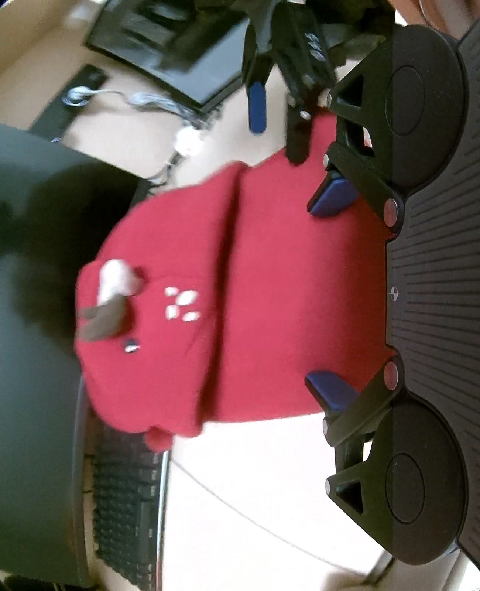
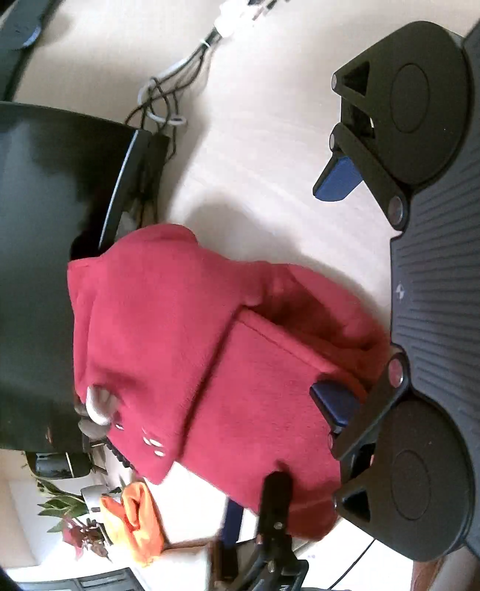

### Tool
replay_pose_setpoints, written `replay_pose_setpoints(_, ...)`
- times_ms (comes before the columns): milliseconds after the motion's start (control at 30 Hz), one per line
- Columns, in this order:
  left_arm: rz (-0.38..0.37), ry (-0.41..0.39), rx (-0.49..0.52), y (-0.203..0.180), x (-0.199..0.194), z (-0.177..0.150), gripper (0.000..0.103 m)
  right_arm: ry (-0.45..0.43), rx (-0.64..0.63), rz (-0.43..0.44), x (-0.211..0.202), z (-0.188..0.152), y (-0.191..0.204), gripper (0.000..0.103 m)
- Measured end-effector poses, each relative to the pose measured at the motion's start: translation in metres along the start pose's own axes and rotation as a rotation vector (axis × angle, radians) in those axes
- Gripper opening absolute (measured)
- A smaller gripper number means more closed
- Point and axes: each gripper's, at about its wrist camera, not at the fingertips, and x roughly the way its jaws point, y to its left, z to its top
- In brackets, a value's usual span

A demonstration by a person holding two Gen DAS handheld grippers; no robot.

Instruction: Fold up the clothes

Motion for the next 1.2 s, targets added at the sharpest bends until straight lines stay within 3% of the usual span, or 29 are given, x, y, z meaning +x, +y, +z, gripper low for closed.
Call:
replay_pose_setpoints(100, 0.014, -0.035, 0.062, -0.007, 0.002, -0.009, 0.097, -0.007, 0.017, -0.050, 0.000, -0.001, 0.008, 0.103)
replay_pose_setpoints(267, 0.023, -0.076, 0.069, -0.010, -0.004, -0.016, 0.099, -0.035, -0.004, -0.099, -0.015, -0.001, 0.011, 0.103)
replay_pose_setpoints(367, 0.019, -0.094, 0.060, -0.011, -0.011, -0.020, 0.098, -0.078, 0.007, -0.040, -0.031, -0.005, 0.006, 0.103)
replay_pose_setpoints(500, 0.024, -0.082, 0.039, -0.010, -0.021, -0.030, 0.098, -0.072, -0.087, -0.005, -0.027, -0.013, 0.014, 0.103)
replay_pose_setpoints(600, 0.069, -0.059, 0.045, -0.014, -0.016, -0.037, 0.098, -0.031, -0.111, -0.028, -0.009, -0.020, 0.012, 0.103)
replay_pose_setpoints(767, 0.170, -0.077, 0.033, -0.021, -0.009, -0.053, 0.098, -0.071, -0.112, 0.045, -0.004, -0.025, 0.002, 0.103)
replay_pose_setpoints(933, 0.270, -0.193, -0.033, -0.048, -0.038, -0.075, 0.098, -0.138, 0.019, 0.183, -0.050, -0.038, -0.025, 0.103)
replay_pose_setpoints(1033, 0.326, -0.237, -0.102, -0.069, -0.063, -0.094, 0.099, -0.154, 0.048, 0.183, -0.092, -0.062, -0.039, 0.103)
replay_pose_setpoints(1067, 0.313, -0.254, -0.136, -0.077, -0.074, -0.101, 0.101, -0.170, 0.041, 0.178, -0.106, -0.072, -0.042, 0.103)
replay_pose_setpoints(1200, 0.370, -0.324, -0.114, -0.123, -0.103, -0.132, 0.103, -0.236, -0.039, 0.125, -0.143, -0.118, -0.045, 0.103)
